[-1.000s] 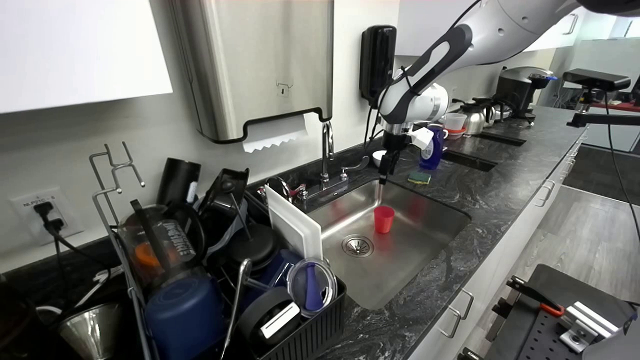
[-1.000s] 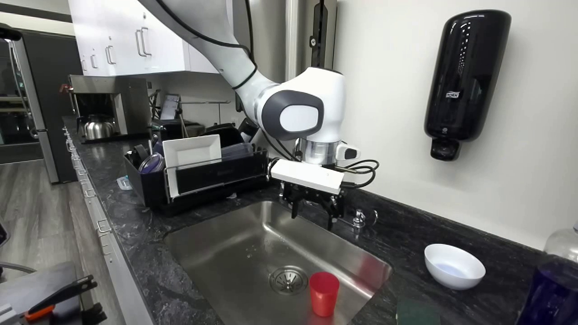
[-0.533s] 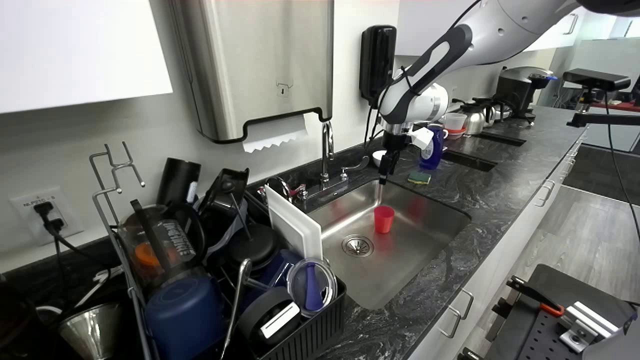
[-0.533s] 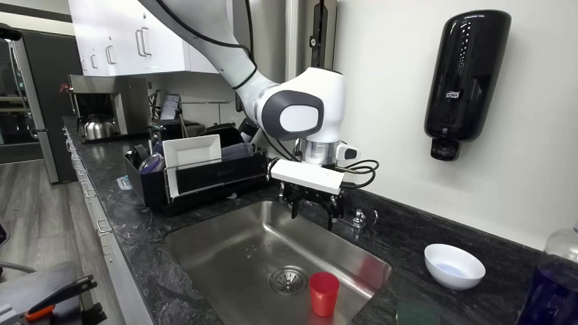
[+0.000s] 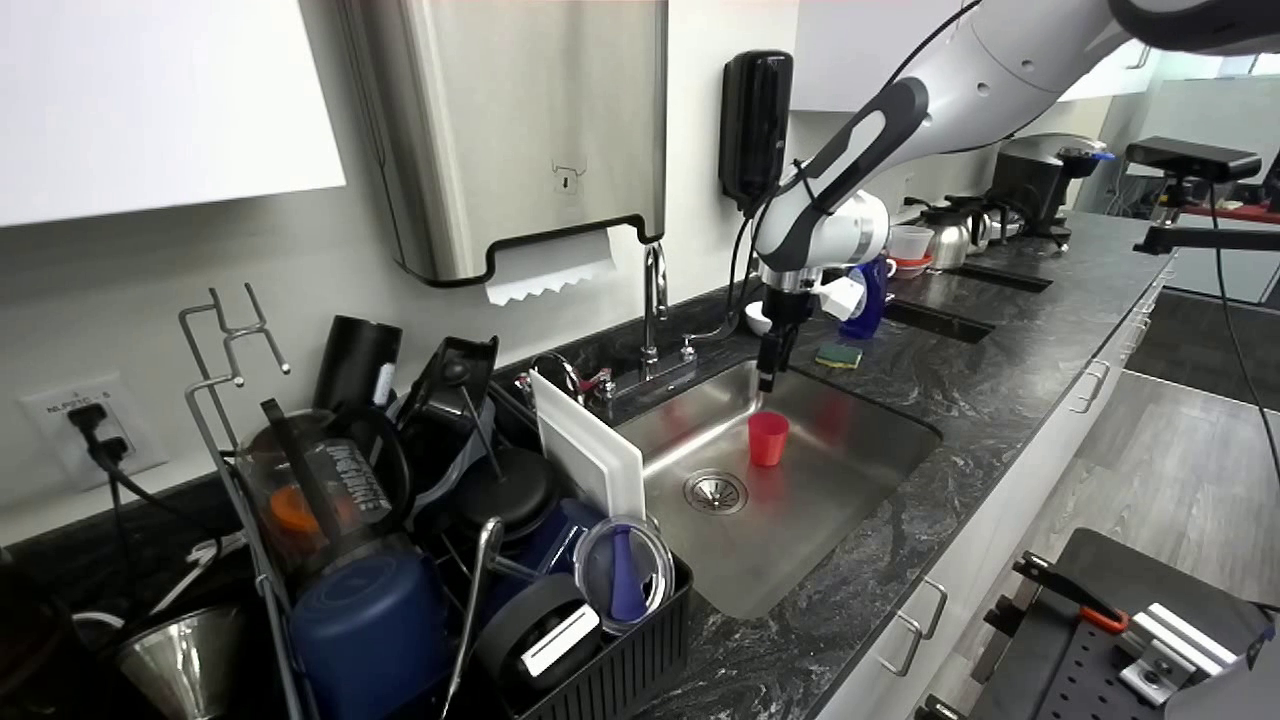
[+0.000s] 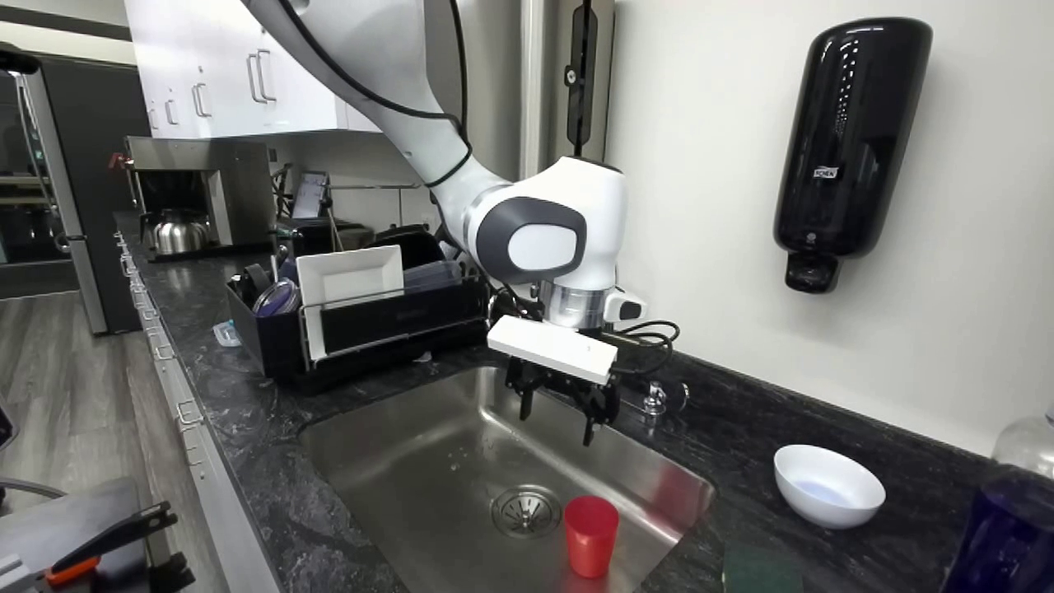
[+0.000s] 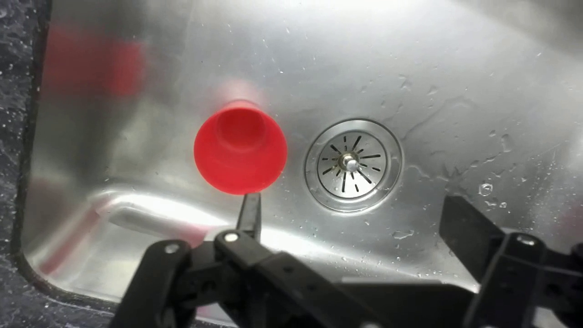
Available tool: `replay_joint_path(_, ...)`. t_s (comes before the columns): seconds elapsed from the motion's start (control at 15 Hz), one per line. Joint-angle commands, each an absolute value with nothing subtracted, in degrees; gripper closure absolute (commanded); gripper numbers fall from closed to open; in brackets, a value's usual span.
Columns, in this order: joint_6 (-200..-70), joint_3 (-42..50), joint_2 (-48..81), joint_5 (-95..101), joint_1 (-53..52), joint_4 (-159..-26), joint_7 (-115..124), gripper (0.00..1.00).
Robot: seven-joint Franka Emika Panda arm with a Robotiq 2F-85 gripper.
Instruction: Push the right faucet handle backwards, take the red cup out of the sink
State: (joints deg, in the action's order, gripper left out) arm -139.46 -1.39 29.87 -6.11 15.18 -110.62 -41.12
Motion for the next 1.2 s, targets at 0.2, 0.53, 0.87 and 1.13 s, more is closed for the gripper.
replay_joint_path(0.2, -138.5, -2.3, 33.5, -6.1, 15.5, -108.0, -41.4, 0.00)
replay_joint_path(0.53, -138.2, -3.3, 36.6, -6.1, 15.7, -106.4, -41.4, 0.00)
replay_joint_path(0.87, -138.8, -3.3, 39.9, -5.3, 15.6, -104.5, -41.2, 0.00)
replay_joint_path(1.13, -139.6, -3.1, 41.9, -4.3, 15.3, -103.4, -41.4, 0.00)
